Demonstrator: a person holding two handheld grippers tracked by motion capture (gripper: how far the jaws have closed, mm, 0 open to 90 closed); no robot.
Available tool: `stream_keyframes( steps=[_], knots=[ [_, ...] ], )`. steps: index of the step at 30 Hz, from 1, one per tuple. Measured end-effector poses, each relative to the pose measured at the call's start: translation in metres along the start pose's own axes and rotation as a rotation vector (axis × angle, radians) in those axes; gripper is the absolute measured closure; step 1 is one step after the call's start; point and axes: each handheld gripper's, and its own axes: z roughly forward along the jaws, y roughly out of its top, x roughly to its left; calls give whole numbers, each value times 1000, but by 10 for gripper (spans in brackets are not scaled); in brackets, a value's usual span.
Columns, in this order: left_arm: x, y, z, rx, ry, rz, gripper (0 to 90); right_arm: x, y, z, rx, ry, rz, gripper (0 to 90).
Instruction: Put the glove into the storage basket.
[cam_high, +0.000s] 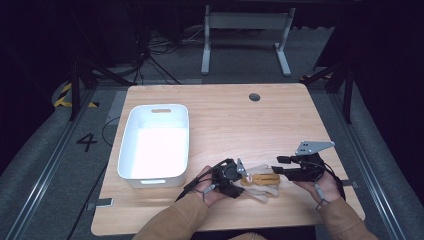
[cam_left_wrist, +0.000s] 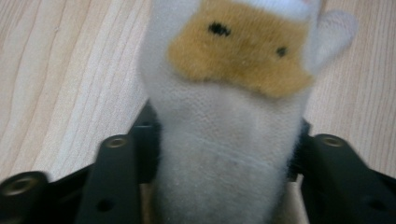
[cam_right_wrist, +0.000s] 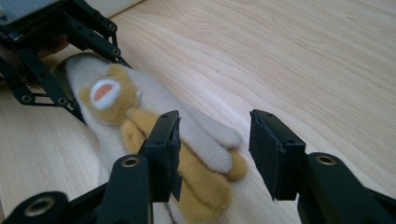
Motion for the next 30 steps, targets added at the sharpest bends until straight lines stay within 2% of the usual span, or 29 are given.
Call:
stream_keyframes(
  steps=[4, 9, 17, 20, 27, 30],
  knots=[
    [-1, 0, -1, 5, 7, -15, 627, -1, 0, -1, -7, -2, 4, 533],
    [0, 1, -2, 8, 1, -17, 682, -1, 0, -2, -11, -4, 5, 531],
    [-1, 0, -3, 0, 2, -22, 698, -2, 0, -2, -17, -3, 11, 530],
    [1, 1, -4, -6, -15, -43, 698, -3, -1, -3, -20, -7, 13, 531],
    [1, 2, -8, -21, -28, -39, 700, -5, -3, -6, -25, -12, 25, 531],
    [0, 3, -12, -47, -31, -53, 703, -6, -3, -7, -30, -11, 27, 531]
  ],
)
